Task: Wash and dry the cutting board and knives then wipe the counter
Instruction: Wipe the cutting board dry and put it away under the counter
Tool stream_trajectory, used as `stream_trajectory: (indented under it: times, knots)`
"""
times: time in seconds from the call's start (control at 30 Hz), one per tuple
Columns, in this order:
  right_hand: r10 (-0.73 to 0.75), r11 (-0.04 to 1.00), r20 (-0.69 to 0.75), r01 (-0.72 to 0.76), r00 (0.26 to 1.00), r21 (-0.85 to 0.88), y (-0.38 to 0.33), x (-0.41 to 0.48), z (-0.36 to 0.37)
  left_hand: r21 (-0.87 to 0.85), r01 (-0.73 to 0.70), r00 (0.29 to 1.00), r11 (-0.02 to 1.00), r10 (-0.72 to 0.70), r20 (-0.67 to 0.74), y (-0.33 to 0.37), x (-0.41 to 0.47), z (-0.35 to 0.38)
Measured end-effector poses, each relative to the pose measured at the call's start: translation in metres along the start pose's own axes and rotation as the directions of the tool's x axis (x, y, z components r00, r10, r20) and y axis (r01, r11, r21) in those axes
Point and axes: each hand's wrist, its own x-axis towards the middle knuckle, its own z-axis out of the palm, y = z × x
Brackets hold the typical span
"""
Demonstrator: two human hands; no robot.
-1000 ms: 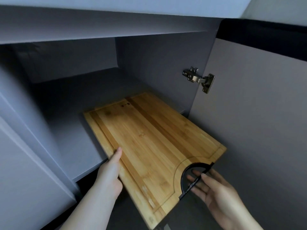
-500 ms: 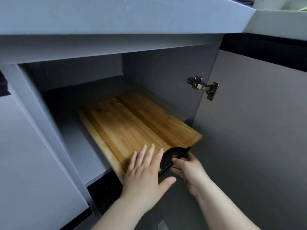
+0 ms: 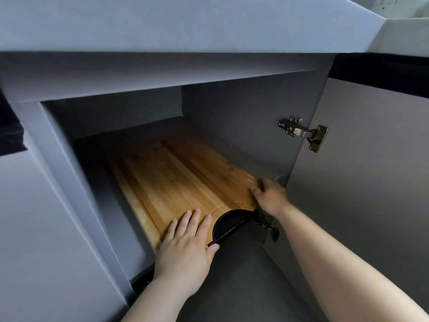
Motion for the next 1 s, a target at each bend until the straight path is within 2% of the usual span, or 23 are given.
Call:
stream_trajectory:
  times: [0.1,0.27,0.43,0.57,0.77,0.87,1.0]
  knots:
    - [-0.087,0.989,0.047,0.092,0.995,-0.115,-0.012,0.008,0.007,0.009,0.029,0.999,1.0,-0.029,-0.017,-0.008,0.0,0.001]
    - [-0.159,0.971,0.092,0.173,0.983,-0.166,-0.032,0.011,0.02,0.034,0.13,0.991,0.991,-0.13,0.008,-0.017,-0.003,-0.001]
    - [-0.161,0.979,0.102,0.172,0.982,-0.109,-0.05,0.012,0.033,0.045,0.257,0.966,0.965,-0.258,0.017,-0.019,-0.002,-0.003]
    - [-0.164,0.974,0.066,0.172,0.984,-0.146,-0.049,0.016,0.04,0.08,0.265,0.962,0.961,-0.269,0.052,-0.018,-0.003,-0.007]
    - [-0.189,0.979,0.103,0.195,0.977,-0.057,-0.047,0.01,0.034,0.091,0.295,0.952,0.951,-0.301,0.063,-0.02,-0.001,-0.005]
    - [-0.182,0.983,-0.01,0.182,0.983,0.019,-0.037,-0.018,0.015,0.059,0.298,0.95,0.953,-0.302,0.079,-0.018,-0.004,-0.009]
    - [-0.116,0.991,-0.189,0.127,0.975,0.044,-0.023,-0.075,-0.055,-0.027,0.301,0.943,0.953,-0.293,0.16,-0.008,-0.021,-0.039]
